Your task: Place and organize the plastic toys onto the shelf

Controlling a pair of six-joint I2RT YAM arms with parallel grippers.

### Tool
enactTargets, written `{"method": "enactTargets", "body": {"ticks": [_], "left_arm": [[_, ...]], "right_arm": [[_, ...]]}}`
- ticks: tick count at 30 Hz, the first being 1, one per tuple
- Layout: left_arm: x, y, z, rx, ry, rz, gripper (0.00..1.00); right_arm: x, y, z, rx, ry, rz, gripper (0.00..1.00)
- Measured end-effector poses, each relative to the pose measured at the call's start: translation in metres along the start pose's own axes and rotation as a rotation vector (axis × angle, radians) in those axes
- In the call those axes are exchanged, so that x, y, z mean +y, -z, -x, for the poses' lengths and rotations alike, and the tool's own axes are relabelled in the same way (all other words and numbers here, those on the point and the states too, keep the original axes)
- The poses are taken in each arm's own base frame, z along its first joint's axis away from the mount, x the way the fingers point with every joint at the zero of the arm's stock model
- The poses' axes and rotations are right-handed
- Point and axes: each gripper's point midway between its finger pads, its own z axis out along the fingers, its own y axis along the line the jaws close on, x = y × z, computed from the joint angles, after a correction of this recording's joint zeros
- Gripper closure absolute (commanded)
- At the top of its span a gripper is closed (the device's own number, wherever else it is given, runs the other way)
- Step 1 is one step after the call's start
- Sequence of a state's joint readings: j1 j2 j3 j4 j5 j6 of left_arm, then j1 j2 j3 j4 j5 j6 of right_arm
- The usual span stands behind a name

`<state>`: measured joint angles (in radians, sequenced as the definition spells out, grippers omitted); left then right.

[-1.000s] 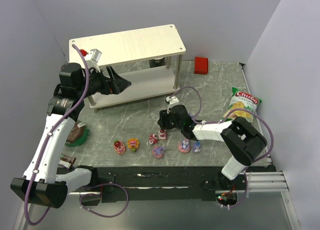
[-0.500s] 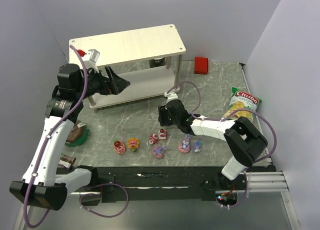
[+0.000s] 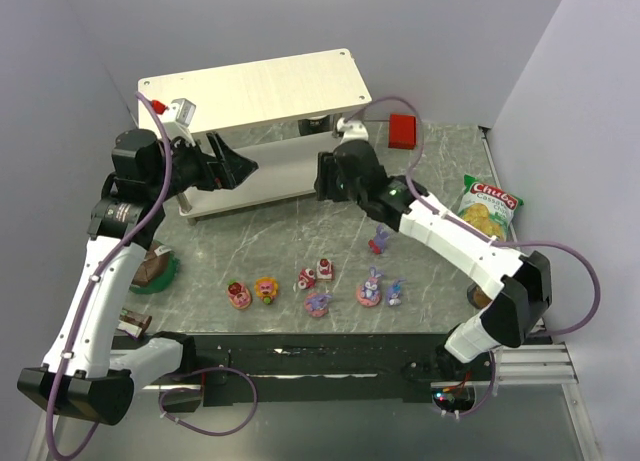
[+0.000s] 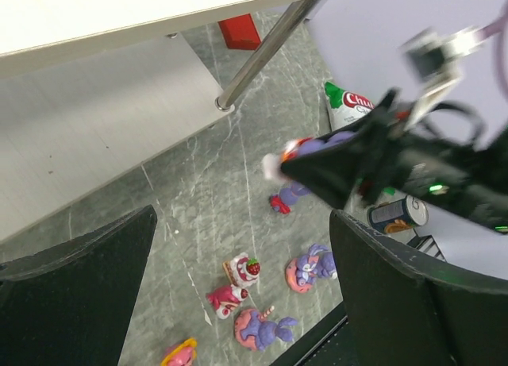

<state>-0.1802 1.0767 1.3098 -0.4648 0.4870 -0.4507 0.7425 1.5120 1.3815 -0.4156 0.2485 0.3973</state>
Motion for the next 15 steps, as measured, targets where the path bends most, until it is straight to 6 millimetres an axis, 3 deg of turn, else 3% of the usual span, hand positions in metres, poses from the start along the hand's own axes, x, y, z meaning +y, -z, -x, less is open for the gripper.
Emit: {"method": "enactTargets", "body": {"ticks": [9,12,15], "left_arm": [[0.006,-0.009,0.007,0.002,0.015,0.051,0.04],[0.003,-0.011,0.006,0.003,0.013,0.050,0.04],[0.003,-0.012,0.007,-0.002,0.009,0.057,0.04]], "right_arm": [[0.005,0.066,0.088,-0.082,-0.047,-0.002,0.96],[0.010,0.094,0.134,-0.166,-0.060,0.018,0.96],[0.011,0.113,0.166,-0.238,-0.062,0.036,0.95]]}}
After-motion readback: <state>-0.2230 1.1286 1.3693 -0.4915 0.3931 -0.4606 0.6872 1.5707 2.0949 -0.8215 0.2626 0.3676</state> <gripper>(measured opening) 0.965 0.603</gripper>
